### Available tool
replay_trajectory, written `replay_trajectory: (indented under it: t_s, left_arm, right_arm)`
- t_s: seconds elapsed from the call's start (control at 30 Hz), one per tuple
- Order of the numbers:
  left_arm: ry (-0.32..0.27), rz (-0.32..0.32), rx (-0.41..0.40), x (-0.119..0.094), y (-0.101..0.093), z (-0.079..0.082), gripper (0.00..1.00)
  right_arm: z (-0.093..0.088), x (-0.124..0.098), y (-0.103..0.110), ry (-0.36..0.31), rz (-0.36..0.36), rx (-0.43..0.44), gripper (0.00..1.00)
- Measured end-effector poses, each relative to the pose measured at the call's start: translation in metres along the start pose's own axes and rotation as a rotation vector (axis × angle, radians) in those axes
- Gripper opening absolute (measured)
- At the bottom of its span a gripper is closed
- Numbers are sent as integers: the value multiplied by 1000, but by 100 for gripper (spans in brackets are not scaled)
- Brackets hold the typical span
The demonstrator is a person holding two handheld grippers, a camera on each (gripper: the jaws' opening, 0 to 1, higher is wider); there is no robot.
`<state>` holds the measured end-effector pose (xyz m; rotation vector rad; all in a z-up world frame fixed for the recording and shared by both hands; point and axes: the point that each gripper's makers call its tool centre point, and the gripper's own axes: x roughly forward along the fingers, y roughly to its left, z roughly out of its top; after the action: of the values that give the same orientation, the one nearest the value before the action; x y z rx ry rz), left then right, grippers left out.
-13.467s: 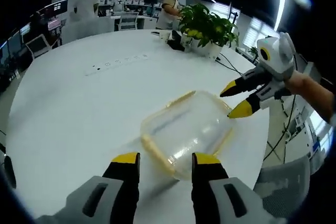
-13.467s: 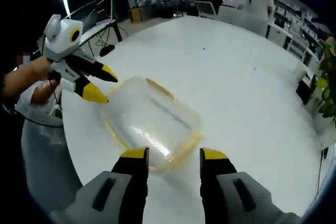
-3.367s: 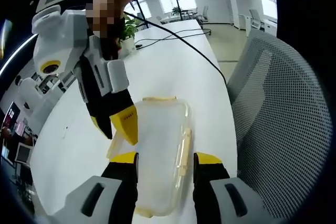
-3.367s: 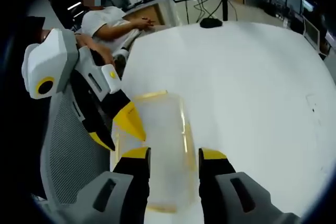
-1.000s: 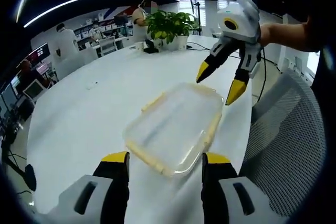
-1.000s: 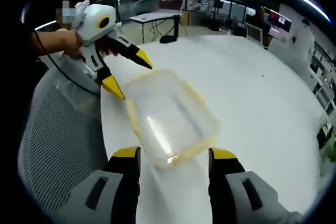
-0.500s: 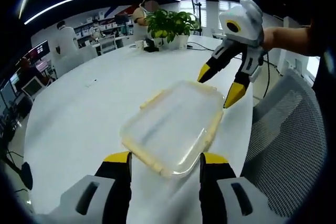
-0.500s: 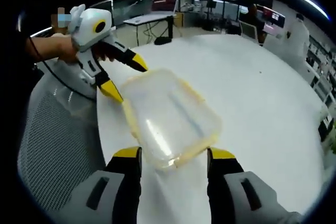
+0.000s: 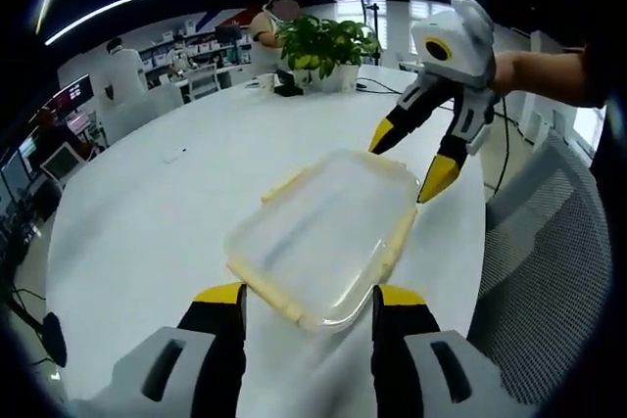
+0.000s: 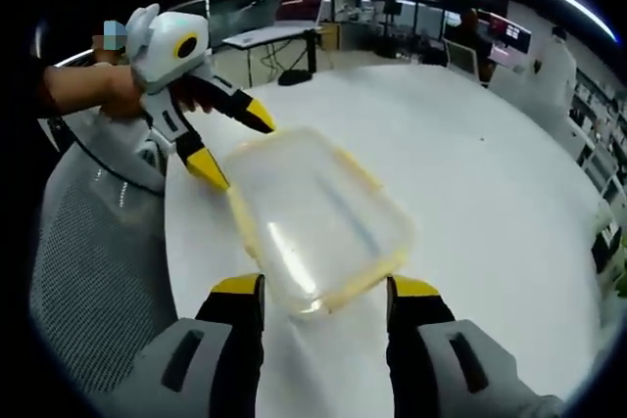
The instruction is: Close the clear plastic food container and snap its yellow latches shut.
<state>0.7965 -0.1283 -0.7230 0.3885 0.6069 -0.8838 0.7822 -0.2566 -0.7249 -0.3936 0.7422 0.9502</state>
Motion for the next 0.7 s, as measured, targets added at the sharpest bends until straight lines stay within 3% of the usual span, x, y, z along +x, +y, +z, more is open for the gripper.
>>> replay_trajectory:
  t_s: [0.7]
  left_arm:
    - [17,-1,-2,25,39,18,46]
  right_arm:
    - [16,19,-42,22,-22,-1,47]
